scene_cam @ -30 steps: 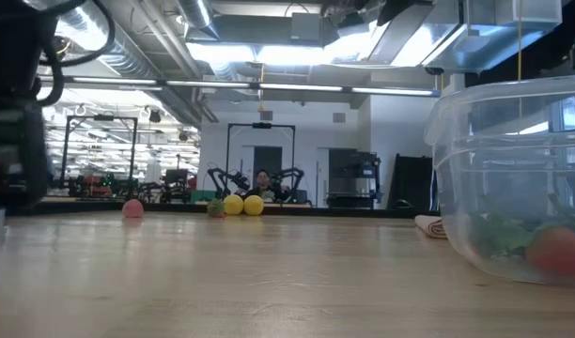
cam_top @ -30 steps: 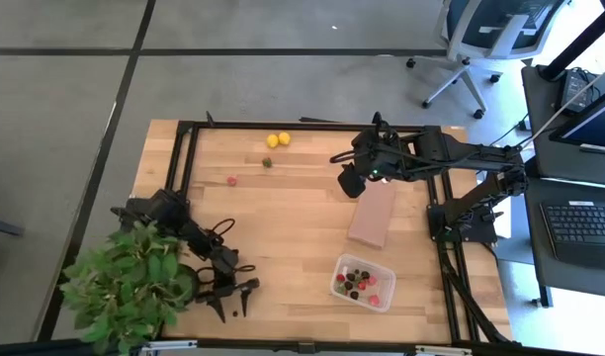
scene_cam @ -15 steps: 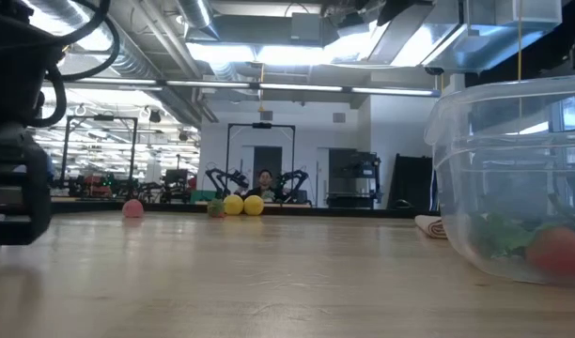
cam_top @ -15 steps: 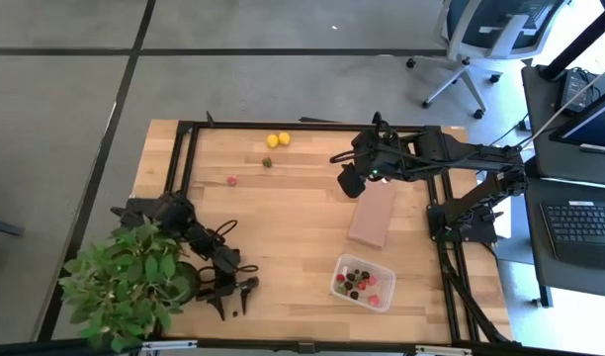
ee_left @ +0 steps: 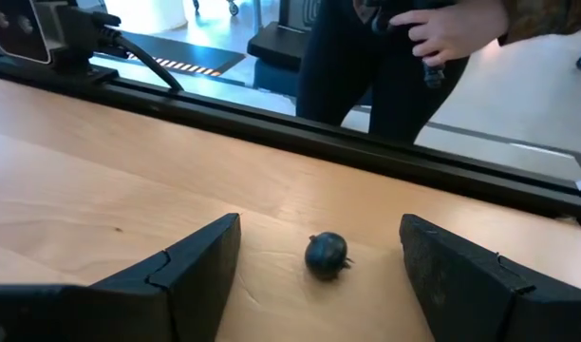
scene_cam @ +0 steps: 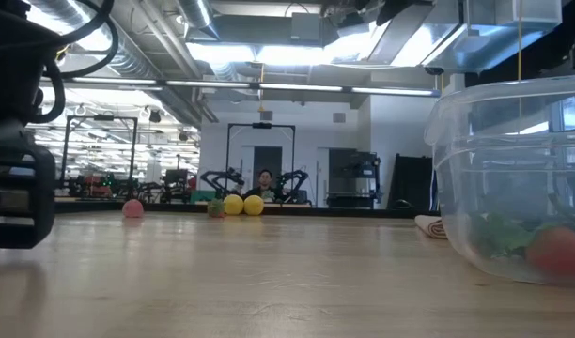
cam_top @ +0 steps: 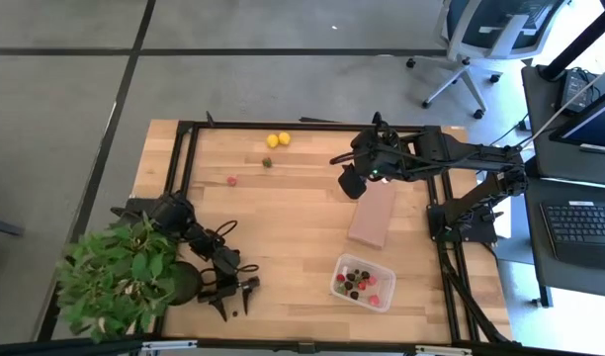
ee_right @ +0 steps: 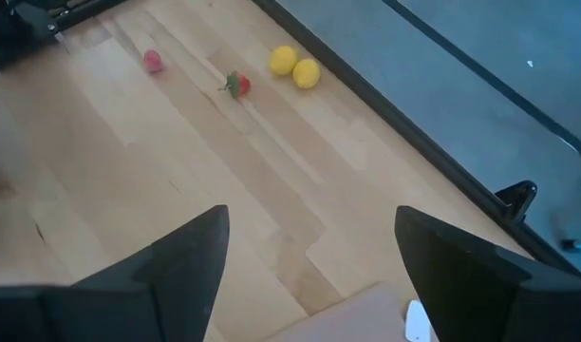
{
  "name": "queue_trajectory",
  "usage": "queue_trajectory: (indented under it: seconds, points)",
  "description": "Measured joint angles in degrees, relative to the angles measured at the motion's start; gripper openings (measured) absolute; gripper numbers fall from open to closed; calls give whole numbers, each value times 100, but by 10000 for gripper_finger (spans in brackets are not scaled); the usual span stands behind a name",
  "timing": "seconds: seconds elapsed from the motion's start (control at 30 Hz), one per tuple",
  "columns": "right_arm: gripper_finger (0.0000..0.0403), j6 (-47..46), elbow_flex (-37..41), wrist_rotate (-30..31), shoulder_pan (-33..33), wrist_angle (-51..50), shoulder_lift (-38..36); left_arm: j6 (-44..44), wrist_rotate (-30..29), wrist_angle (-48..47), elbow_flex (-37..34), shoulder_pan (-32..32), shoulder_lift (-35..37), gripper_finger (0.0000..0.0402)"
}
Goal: Pick and placing Produce into tupperware
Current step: Put the blueberry into the transparent container
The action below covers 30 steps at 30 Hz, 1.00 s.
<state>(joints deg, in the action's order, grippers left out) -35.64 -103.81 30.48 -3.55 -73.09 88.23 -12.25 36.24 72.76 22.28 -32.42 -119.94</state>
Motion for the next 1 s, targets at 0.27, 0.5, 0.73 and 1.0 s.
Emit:
queue_trajectory:
  seconds: [0.27, 0.5, 0.73, 1.0]
  points:
    - [301, 33, 0, 0, 0, -1, 0, 112, 12, 8, 2, 0, 4, 282]
    - [301, 35, 0, 0, 0, 1, 0, 116, 36, 8, 0, 0, 1, 282]
    - [301, 37, 0, 0, 1, -1, 0, 101, 14, -2, 0, 2, 0, 282]
    - [301, 169, 0, 0, 1, -1, 0, 143, -3, -9, 0, 2, 0, 282]
